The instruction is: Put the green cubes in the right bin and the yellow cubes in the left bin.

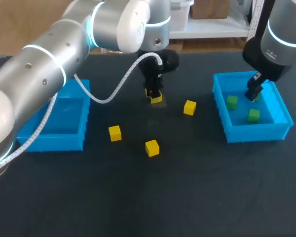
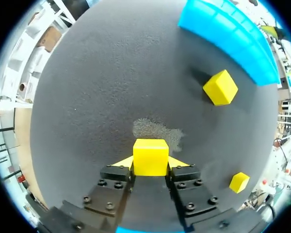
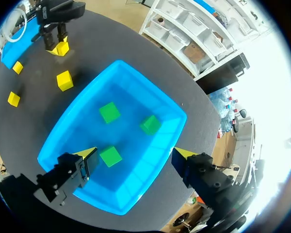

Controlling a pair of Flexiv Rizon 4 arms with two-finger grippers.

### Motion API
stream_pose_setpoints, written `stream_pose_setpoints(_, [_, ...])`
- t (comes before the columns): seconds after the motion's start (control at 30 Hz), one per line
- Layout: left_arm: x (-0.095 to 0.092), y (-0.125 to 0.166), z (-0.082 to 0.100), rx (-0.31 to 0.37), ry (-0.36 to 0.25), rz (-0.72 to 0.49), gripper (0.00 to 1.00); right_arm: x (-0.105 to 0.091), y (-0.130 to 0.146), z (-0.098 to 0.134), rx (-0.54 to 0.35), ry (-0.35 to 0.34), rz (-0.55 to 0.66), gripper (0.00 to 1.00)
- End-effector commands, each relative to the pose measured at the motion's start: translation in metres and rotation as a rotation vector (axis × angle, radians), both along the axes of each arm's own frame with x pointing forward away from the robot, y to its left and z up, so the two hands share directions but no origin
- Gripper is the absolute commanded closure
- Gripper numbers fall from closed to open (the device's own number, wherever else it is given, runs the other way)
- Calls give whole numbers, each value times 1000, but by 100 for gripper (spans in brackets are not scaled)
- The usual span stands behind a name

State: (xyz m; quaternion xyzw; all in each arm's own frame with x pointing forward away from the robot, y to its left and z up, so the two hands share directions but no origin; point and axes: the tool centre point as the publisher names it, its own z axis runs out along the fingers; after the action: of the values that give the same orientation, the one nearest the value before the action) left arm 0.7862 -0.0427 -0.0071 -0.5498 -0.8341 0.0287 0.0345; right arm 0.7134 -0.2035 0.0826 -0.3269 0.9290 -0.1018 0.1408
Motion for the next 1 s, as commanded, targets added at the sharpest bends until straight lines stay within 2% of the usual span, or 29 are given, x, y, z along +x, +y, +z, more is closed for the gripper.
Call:
stream_pose_setpoints(0.03, [-8,9,-2,-53,-12,25,100,-1,0,0,1,-4,0,0])
stream_pose_setpoints(0.17, [-11,14,5,-62,-32,39,100,-1,0,0,1,-4,0,0])
stream_pose_setpoints(0.47, [-26,44,41,-80,-84,83,100,-1,0,0,1,-4,0,0])
stream_pose_setpoints(0.77, [-58,82,77,-59,-129,128,100,-1,0,0,1,-4,0,0])
stream_pose_setpoints(1.0, [-87,124,89,-44,-146,215,100,-1,0,0,1,-4,0,0])
